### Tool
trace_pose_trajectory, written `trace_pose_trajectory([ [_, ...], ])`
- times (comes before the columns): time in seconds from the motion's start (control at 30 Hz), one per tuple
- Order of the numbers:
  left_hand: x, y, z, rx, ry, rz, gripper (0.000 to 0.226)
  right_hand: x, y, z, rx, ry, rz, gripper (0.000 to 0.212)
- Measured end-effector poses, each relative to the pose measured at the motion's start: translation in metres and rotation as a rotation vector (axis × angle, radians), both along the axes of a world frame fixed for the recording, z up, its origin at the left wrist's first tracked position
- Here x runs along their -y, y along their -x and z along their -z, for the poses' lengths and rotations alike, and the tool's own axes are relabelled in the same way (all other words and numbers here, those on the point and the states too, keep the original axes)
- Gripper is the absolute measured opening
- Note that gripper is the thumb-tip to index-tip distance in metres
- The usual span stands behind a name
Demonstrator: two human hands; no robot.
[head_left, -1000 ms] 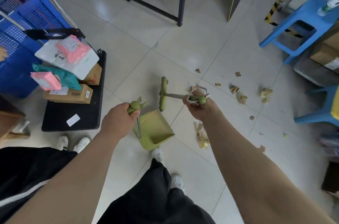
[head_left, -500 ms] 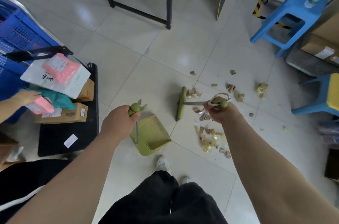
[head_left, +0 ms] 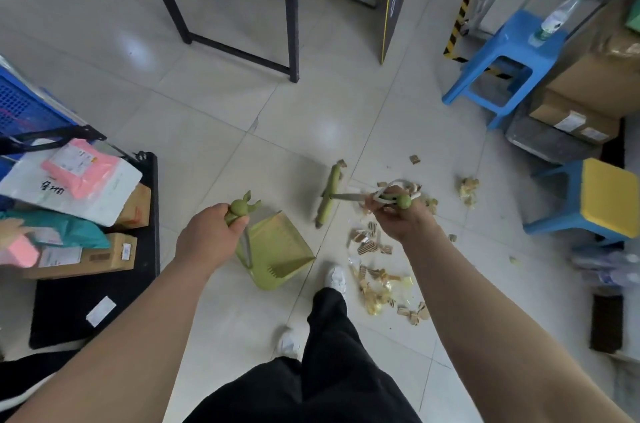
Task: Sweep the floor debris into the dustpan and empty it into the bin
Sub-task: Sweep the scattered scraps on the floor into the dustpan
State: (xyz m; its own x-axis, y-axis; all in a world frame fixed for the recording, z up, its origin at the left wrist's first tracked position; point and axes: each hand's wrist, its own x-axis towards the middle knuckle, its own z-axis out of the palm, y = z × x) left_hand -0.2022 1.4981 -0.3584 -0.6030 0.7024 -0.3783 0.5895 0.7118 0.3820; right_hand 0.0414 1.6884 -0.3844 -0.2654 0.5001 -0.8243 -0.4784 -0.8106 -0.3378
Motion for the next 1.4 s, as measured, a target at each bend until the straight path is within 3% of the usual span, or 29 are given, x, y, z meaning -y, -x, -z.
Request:
trace_pose_trajectory([
  [0.1,-0.020,0.006,0.000,0.000,-0.007,-0.032,0.029,-0.024,0.020,0.007,-0.134,0.156,-0.098,0.015],
  [0.2,-0.045,0.012,0.001,-0.013,0.001,-0.059,0.029,-0.057,0.045,0.028,-0.081,0.233,-0.215,0.030],
  [0.33,-0.081,0.020,0.002,-0.028,0.010,-0.098,0.030,-0.099,0.077,0.047,-0.098,0.266,-0.239,0.018],
  [0.53,-0.124,0.023,0.009,-0.029,0.029,-0.113,0.029,-0.155,0.076,0.050,-0.133,0.309,-0.085,0.023],
  [0.73,-0.166,0.019,0.011,-0.012,0.021,-0.064,0.026,-0.195,0.013,0.050,-0.061,0.413,0.149,0.022],
  [0.97,-0.206,0.022,0.006,-0.025,0.007,-0.023,0.029,-0.174,-0.065,0.038,-0.017,0.393,0.127,0.016],
  [1.1,-0.232,0.024,0.002,-0.011,-0.009,0.031,0.031,-0.171,-0.068,0.017,0.036,0.393,0.146,0.016],
  [1.4,-0.299,0.045,-0.007,-0.013,0.009,0.210,0.026,-0.193,-0.030,-0.001,-0.108,0.363,0.436,0.026],
])
